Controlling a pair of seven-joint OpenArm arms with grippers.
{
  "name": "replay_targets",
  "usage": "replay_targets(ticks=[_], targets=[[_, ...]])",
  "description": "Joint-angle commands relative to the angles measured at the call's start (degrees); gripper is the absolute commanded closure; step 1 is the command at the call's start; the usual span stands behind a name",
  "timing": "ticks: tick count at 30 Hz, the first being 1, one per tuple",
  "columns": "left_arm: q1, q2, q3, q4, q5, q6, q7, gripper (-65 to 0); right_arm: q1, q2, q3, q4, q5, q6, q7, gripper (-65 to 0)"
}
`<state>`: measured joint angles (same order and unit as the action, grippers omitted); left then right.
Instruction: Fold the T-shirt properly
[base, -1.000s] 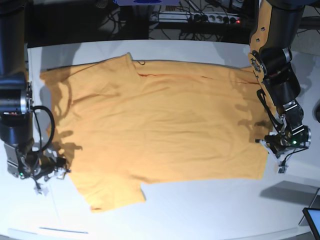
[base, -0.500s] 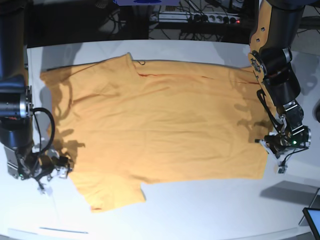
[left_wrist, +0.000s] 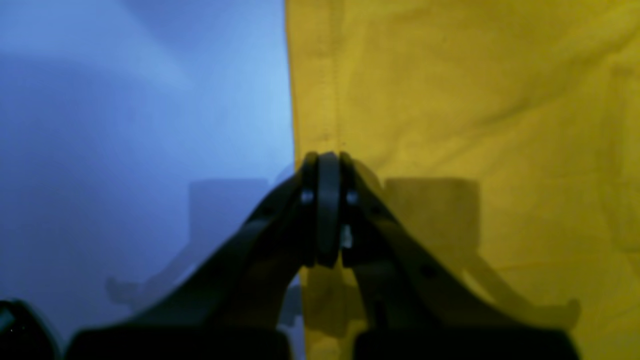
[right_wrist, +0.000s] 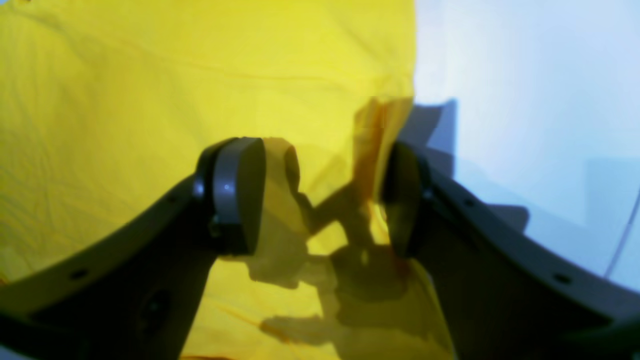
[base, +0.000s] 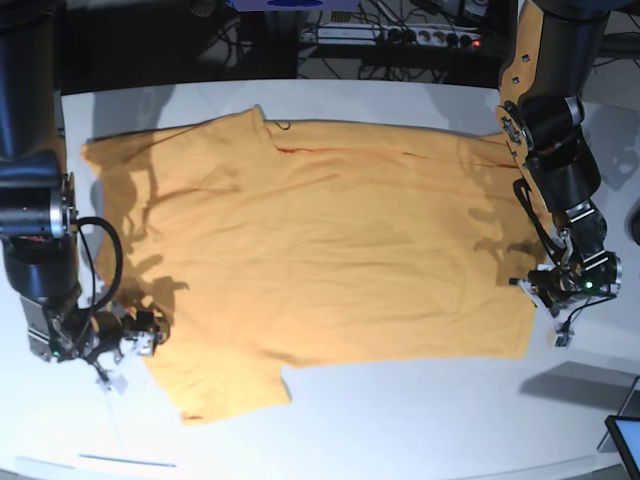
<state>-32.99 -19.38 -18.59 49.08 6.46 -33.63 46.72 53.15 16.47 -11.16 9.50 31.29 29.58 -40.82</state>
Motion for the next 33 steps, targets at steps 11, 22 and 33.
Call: replay_targets(ticks=[11,22,33], targets=[[-1.7,-0.7,0.0,1.2,-0.3,0.0,-1.0,0.0,1.8,0.5,-0.2,0.6,0.1,0.5,-0.6,-18.3],[-2.3,-0.7,-2.2,1.1,-0.3,0.1,-1.0,-5.9,1.7,0.5,-0.3,0.6,0.0,0.4,-0.7,-0.7],[-4.0,-1.9,-17.1,0.6,-0.3,0.0,-1.0,-63.2,1.5,0.5,-0.3,0.7,0.0,0.4,-0.5,-0.7]])
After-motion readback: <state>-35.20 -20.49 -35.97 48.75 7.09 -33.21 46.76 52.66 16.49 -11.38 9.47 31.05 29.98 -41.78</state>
